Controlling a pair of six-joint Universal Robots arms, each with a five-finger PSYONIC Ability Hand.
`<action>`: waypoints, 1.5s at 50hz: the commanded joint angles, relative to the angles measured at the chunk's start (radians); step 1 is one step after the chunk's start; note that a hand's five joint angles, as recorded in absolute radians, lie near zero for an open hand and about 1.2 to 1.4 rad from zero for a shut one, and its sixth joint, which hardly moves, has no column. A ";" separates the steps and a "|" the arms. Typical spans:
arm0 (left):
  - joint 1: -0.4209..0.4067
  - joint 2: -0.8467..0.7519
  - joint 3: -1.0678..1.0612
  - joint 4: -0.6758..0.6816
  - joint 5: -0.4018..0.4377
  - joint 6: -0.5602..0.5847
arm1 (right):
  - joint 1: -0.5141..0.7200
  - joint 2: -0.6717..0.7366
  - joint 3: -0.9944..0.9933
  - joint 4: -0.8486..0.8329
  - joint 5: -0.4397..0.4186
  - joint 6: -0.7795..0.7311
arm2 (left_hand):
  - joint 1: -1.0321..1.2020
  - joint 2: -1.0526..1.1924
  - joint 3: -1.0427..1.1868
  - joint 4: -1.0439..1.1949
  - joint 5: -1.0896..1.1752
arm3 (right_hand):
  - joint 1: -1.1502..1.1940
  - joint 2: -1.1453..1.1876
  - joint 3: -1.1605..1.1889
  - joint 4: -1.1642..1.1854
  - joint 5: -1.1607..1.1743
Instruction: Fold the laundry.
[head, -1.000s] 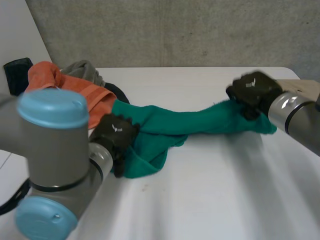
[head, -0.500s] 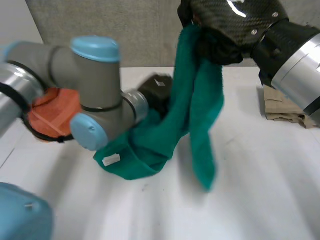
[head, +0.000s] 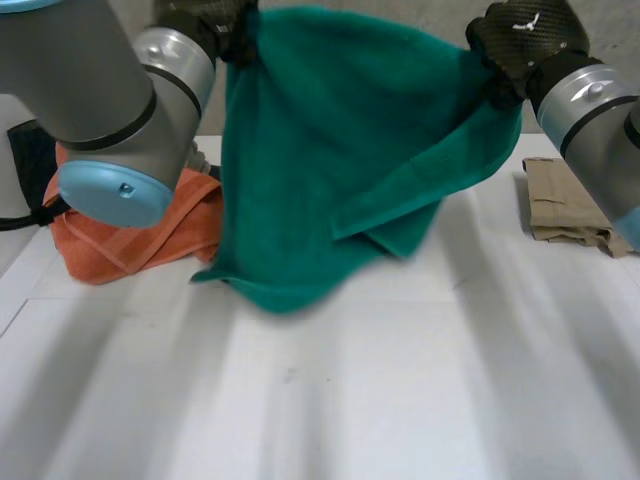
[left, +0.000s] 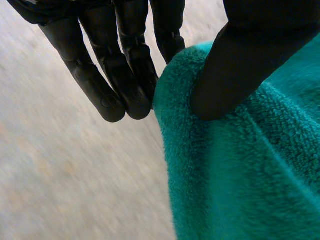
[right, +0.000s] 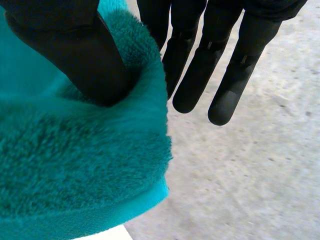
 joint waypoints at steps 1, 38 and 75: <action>-0.010 0.159 -0.343 0.240 -0.034 0.112 | 0.011 -0.022 0.051 -0.055 0.033 0.014 | 0.218 0.201 0.209 0.201 0.245 | 0.274 0.227 0.212 0.200 0.233; 0.138 0.151 -0.556 -0.167 0.095 0.174 | -0.099 -0.062 0.447 0.282 -0.105 0.013 | -0.994 -1.012 -1.003 -1.011 -0.967 | -0.807 -0.853 -0.869 -0.881 -0.848; 0.260 -0.252 -0.351 -0.056 0.373 0.577 | -0.128 0.112 0.350 0.364 -0.090 -0.168 | -0.818 -0.836 -0.827 -0.835 -0.791 | -0.684 -0.730 -0.746 -0.758 -0.725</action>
